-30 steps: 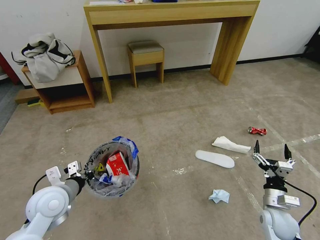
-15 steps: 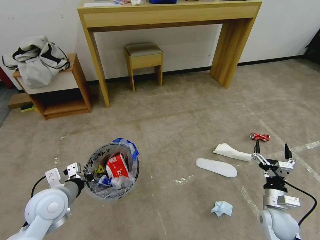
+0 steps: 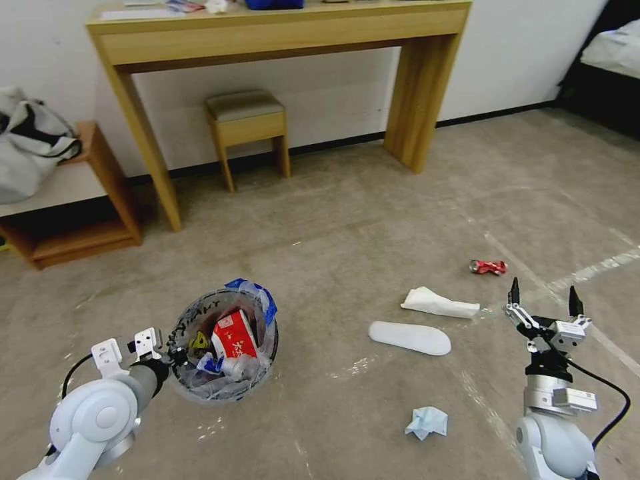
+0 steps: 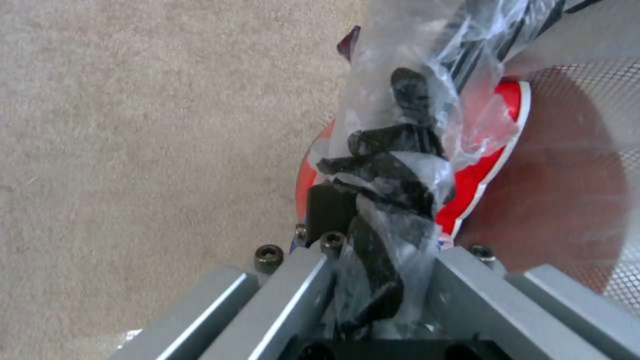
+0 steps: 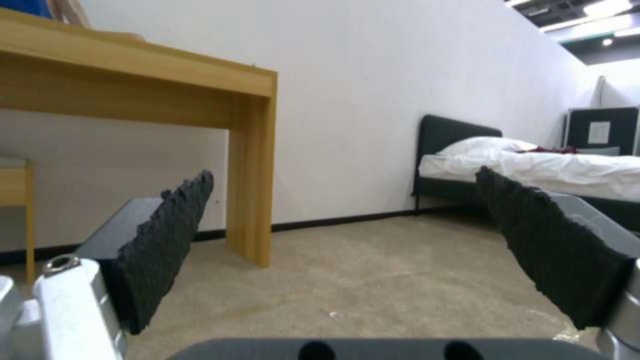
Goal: Pick up the trash bin and place the garbage on the floor into it.
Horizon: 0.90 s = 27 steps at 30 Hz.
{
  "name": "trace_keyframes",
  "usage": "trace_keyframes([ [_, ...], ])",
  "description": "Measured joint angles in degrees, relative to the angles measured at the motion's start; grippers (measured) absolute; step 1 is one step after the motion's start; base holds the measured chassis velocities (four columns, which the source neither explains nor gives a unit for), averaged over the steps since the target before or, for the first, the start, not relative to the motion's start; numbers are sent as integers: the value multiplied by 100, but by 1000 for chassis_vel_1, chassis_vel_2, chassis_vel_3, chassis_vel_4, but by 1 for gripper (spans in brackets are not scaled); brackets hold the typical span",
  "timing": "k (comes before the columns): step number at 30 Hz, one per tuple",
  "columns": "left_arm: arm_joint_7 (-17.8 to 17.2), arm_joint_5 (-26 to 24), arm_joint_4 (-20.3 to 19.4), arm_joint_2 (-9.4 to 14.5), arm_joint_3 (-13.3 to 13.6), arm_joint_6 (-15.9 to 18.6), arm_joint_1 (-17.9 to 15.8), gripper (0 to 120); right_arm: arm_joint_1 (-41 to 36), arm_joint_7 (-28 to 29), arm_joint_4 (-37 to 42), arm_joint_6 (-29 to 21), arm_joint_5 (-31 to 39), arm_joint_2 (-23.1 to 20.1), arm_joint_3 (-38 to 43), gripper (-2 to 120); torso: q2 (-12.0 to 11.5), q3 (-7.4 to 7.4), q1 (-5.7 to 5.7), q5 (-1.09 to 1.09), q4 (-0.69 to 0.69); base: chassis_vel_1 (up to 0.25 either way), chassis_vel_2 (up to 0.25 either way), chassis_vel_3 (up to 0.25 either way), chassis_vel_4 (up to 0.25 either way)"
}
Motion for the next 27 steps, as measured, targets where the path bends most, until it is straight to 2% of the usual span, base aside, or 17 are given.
trace_keyframes([
  [7, 17, 5, 3, 26, -13, -41, -10, 0, -46, -224, -213, 43, -82, -332, -8, 100, 0, -1, 0, 0, 3, 0, 0, 0, 0],
  [12, 22, 4, 3, 25, -8, -47, -11, 0, -115, -687, -410, 145, 44, -677, -55, 100, 0, -1, 0, 2, 3, 0, 0, 0, 0],
  [15, 20, -10, 4, 32, -2, -53, -23, 0, -145, -1650, -838, 332, 199, -1681, -278, 100, 0, -1, -1, 3, 2, 0, 0, 0, 0],
  [16, 20, -10, 4, 32, -2, -53, -23, 0, -145, -1650, -838, 332, 199, -1681, -278, 100, 0, -1, -1, 3, 2, 0, 0, 0, 0],
  [17, 19, -22, 2, 42, -8, -54, -19, 0, -144, -1913, -949, 351, 270, -1984, -389, 100, 0, -1, 0, -2, 3, 0, 0, 0, 0],
  [18, 19, -22, 2, 42, -8, -54, -19, 0, -144, -1913, -949, 351, 270, -1984, -389, 100, 0, -1, 0, -2, 3, 0, 0, 0, 0],
  [20, 14, -67, -14, 84, -63, -53, -9, 0, -35, -2976, -1265, 420, 616, -2693, -864, 100, 0, 0, 0, 5, 2, 0, 0, 0, 0],
  [21, 14, -67, -14, 84, -63, -53, -9, 0, -35, -2976, -1265, 420, 616, -2693, -864, 100, 0, 0, 0, 5, 2, 0, 0, 0, 0],
  [24, 1, -86, -19, 102, -121, -63, 10, 0, 393, -4166, -1633, 504, 898, -3561, -1785, 100, 0, 0, 0, 1, 2, 0, 0, 0, 0],
  [27, -1, -86, -20, 93, -128, -64, 15, 0, 541, -4375, -1702, 531, 899, -3725, -1997, 100, 0, 0, 0, 1, 2, 0, 0, 0, 0],
])
